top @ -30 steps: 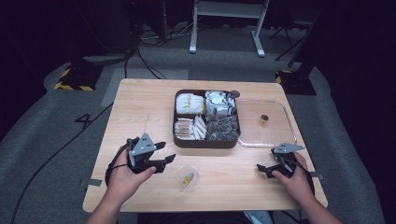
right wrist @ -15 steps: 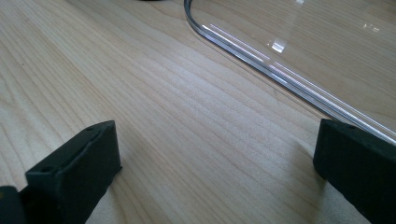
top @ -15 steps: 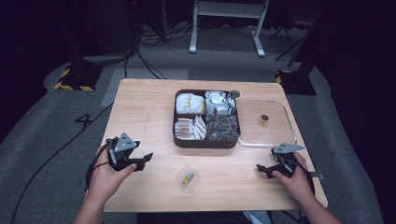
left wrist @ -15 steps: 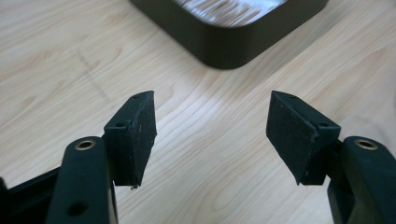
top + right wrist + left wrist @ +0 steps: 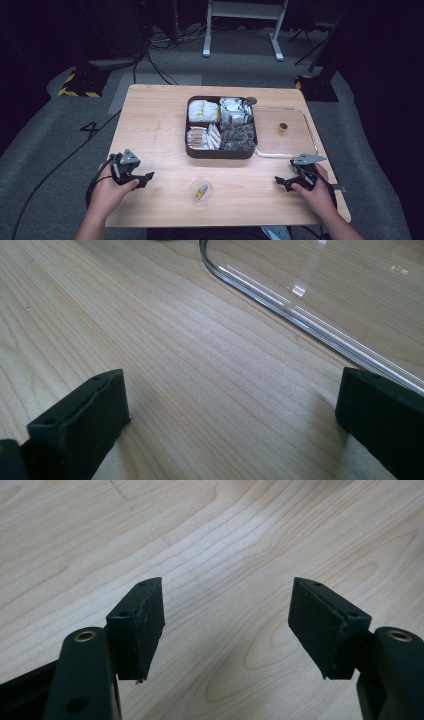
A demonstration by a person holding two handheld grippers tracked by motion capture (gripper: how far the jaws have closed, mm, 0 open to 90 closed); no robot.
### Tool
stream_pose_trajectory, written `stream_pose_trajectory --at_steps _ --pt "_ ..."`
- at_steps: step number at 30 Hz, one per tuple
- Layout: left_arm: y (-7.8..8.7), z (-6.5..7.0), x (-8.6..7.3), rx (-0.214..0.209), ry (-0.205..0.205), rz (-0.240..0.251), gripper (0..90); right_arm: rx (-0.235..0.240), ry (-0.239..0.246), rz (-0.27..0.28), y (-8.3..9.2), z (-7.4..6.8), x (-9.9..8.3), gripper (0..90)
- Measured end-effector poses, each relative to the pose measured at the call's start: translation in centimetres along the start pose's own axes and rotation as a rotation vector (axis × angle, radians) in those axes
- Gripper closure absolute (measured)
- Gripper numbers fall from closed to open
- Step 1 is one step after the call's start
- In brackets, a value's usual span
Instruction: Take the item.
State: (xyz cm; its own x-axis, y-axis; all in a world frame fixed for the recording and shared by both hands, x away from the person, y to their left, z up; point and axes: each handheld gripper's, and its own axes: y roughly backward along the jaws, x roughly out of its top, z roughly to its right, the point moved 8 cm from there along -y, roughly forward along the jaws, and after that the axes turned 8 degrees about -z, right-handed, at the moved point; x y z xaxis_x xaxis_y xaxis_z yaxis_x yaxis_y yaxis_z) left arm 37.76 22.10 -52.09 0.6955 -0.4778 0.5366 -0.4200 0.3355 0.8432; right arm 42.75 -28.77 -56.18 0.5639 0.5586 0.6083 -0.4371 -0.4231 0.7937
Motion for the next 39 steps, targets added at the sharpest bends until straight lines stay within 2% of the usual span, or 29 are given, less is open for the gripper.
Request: stream_pose_trajectory --at_steps 4,10,16,17,20,21,22,24,29,31,32,33,39 --pt "-0.8 -0.1 -0.9 0.000 0.022 -0.019 31.2 0.000 0.000 0.000 0.0 0.0 0.0 0.5" --pt "-1.7 -0.5 -2.2 0.007 0.018 -0.041 31.1 0.000 0.000 0.000 0.0 0.0 0.0 0.5" --pt "-2.4 -1.3 -2.7 0.032 0.001 -0.044 28.1 0.000 0.000 0.000 0.0 0.0 0.0 0.6" --pt "-2.5 -1.4 -2.6 0.037 0.001 -0.041 24.3 0.000 0.000 0.000 0.0 0.0 0.0 0.5" --pt "-2.7 -1.7 -2.5 0.045 0.018 -0.015 22.6 0.000 0.000 0.000 0.0 0.0 0.0 0.5" --pt "-3.0 -1.7 -2.5 0.036 0.027 0.018 18.3 0.000 0.000 0.000 0.0 0.0 0.0 0.5" --pt "-3.0 -1.7 -2.5 0.036 0.027 0.018 15.6 0.000 0.000 0.000 0.0 0.0 0.0 0.5" --pt "-3.3 -1.9 -2.5 0.026 0.013 0.050 13.8 0.000 0.000 0.000 0.0 0.0 0.0 0.5" --pt "-3.5 -2.1 -2.4 0.008 -0.012 0.046 8.5 0.000 0.000 0.000 0.0 0.0 0.0 0.5" --pt "-3.7 -2.2 -2.2 -0.015 -0.055 0.031 6.0 0.000 0.000 0.000 0.0 0.0 0.0 0.6" --pt "-3.8 -2.2 -2.2 -0.029 -0.077 0.018 0.0 0.004 0.005 -0.001 0.0 0.0 0.0 0.5" --pt "-3.9 -2.2 -2.1 -0.038 -0.091 0.016 0.0 0.005 0.006 -0.001 0.0 0.0 0.0 0.5" --pt "-4.0 -2.2 -2.0 -0.050 -0.099 0.014 0.0 0.006 0.007 -0.001 0.0 0.0 0.0 0.5"
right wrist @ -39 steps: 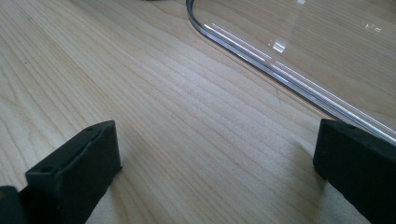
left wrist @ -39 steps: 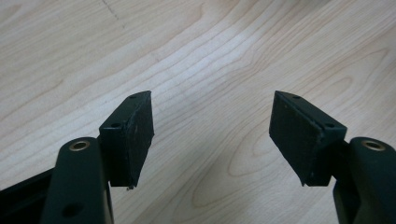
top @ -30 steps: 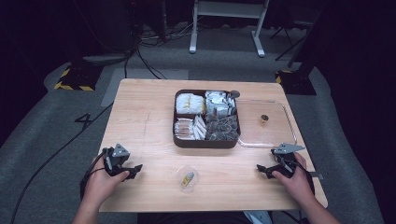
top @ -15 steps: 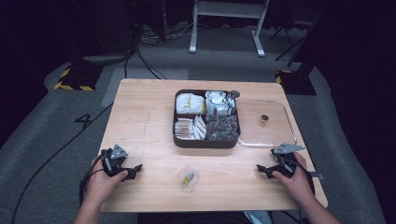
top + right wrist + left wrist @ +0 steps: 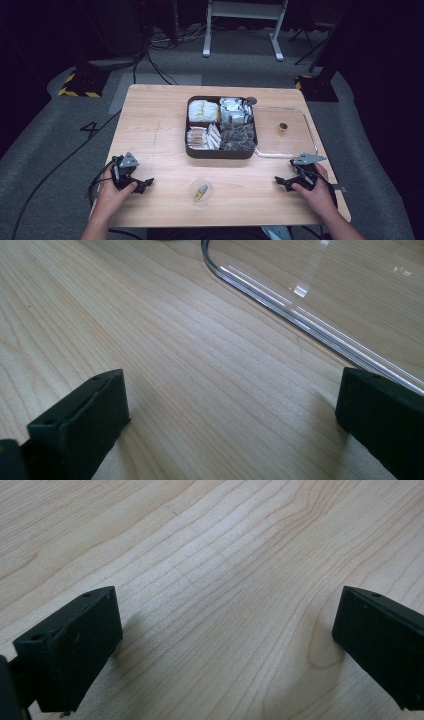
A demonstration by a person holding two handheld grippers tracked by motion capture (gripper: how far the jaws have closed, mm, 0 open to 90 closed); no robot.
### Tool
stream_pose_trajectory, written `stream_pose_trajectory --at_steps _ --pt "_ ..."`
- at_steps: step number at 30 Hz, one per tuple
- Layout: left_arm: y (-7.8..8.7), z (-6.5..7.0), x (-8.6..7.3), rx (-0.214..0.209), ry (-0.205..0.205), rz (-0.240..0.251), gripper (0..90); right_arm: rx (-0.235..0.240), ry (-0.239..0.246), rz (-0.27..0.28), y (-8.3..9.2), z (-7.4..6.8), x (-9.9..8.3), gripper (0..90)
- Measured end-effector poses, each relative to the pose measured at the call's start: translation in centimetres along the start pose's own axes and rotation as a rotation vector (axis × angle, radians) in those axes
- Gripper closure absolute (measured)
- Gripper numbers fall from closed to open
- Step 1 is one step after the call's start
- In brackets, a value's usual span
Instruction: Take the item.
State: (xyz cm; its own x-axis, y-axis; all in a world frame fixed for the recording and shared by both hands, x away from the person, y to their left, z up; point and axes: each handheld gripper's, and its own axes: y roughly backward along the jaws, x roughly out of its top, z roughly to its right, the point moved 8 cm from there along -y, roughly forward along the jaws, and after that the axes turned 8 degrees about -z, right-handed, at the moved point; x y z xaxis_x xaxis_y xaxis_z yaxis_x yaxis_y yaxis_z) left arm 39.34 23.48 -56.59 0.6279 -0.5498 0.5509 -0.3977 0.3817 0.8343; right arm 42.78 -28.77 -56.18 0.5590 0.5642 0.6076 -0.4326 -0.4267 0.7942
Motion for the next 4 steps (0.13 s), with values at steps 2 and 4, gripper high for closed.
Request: stream_pose_trajectory --at_steps 2,4 --pt "0.00 0.00 0.00 0.000 0.000 0.000 0.0 0.000 0.000 0.000 0.00 0.00 0.00 0.5" --pt "0.00 0.00 0.00 0.000 0.000 0.000 0.0 0.000 0.000 0.000 0.00 0.00 0.00 0.5"
